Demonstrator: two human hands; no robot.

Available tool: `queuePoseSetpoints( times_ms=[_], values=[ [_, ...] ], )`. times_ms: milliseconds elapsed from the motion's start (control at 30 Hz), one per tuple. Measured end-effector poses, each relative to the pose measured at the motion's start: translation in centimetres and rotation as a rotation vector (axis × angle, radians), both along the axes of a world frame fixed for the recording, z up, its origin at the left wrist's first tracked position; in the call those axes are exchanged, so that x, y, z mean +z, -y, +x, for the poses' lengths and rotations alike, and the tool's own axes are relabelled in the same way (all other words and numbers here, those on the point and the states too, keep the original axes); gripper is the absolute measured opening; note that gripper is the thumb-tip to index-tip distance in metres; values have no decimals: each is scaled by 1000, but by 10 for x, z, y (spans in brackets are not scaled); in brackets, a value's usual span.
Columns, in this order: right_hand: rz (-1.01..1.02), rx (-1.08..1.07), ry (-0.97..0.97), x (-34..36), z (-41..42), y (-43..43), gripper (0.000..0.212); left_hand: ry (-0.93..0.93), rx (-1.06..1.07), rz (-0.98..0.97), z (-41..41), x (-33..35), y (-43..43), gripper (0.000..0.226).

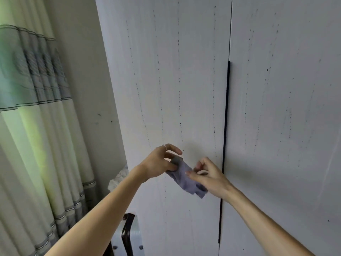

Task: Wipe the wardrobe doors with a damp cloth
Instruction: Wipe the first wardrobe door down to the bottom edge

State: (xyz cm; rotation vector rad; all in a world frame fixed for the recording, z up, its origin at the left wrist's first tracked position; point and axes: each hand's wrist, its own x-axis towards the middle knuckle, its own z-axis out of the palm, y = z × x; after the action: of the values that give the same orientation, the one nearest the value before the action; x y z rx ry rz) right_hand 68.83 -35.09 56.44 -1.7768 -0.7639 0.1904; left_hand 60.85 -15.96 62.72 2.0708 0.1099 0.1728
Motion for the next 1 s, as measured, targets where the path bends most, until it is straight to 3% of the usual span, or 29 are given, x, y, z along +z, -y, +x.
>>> queuePoseSetpoints(
  times_ms=[133, 300, 367, 467, 633, 833, 1000],
  values=[
    [81, 27, 69, 40, 6, -22, 19, 129, 34, 220, 1, 54, -5, 34],
    [214, -95, 288, 123, 21, -57, 6, 454, 182, 261, -2, 132, -42, 25],
    [266, -152, 320, 156, 28, -71, 3, 611, 308, 349, 1, 158, -62, 31],
    [351, -264, 478, 214, 37, -94, 4, 762, 520, 626, 10, 198, -99, 49],
    [453, -503, 798, 310, 41, -122, 9, 842, 715, 936, 33, 259, -144, 66],
    [474, -744, 1173, 406, 40, -153, 15, 820, 670, 1055, 66, 286, -177, 62],
    [456, -879, 1375, 471, 47, -173, 33, 960, 634, 1036, 87, 282, -198, 64]
  ],
)
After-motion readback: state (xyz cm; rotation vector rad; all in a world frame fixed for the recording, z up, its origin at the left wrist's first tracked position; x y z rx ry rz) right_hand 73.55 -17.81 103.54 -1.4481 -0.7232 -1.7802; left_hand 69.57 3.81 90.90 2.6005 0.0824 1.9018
